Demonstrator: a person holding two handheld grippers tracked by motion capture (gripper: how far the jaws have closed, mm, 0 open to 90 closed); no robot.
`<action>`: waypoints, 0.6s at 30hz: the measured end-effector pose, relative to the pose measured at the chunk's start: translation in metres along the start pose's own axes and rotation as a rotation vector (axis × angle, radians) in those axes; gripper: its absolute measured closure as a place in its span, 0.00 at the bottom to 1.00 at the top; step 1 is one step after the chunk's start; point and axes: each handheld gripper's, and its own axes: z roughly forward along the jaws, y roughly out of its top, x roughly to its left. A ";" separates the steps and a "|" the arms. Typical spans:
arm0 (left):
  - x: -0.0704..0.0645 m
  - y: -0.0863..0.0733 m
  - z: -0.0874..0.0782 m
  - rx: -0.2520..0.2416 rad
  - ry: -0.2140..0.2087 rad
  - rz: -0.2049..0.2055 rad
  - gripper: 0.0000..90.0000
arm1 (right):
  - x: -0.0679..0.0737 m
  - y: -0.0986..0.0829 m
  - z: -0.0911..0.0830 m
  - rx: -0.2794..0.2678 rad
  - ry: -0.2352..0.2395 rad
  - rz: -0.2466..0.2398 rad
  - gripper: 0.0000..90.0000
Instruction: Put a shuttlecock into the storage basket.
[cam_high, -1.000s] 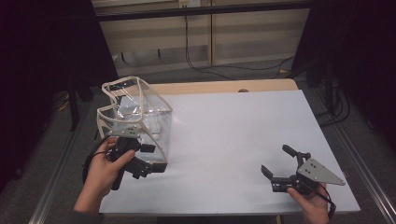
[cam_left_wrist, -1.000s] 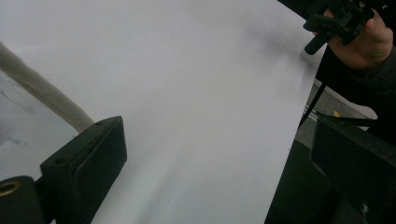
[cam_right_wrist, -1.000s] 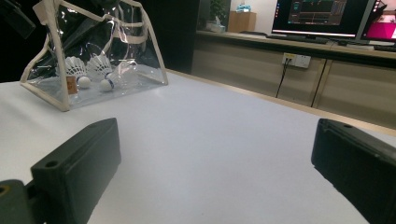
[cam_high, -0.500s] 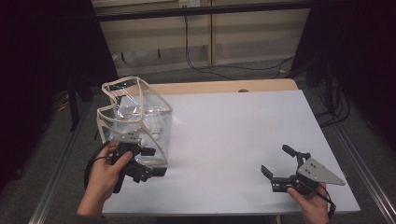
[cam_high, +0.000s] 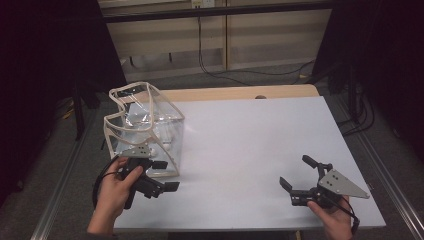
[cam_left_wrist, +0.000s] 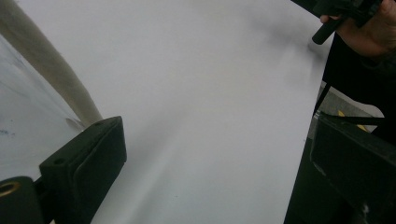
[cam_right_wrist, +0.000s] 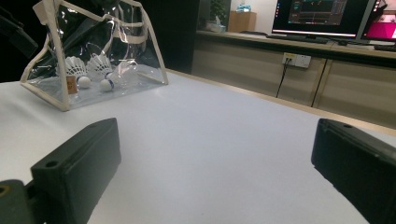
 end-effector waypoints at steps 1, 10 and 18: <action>0.000 -0.001 0.000 0.003 0.002 0.003 0.04 | 0.000 0.000 0.000 0.001 -0.002 -0.002 0.02; 0.003 -0.010 0.007 -0.013 -0.003 0.005 0.04 | 0.001 0.000 0.000 0.001 -0.002 0.002 0.02; 0.004 -0.019 0.011 -0.023 -0.008 0.009 0.04 | 0.000 0.000 0.000 0.001 0.000 0.000 0.02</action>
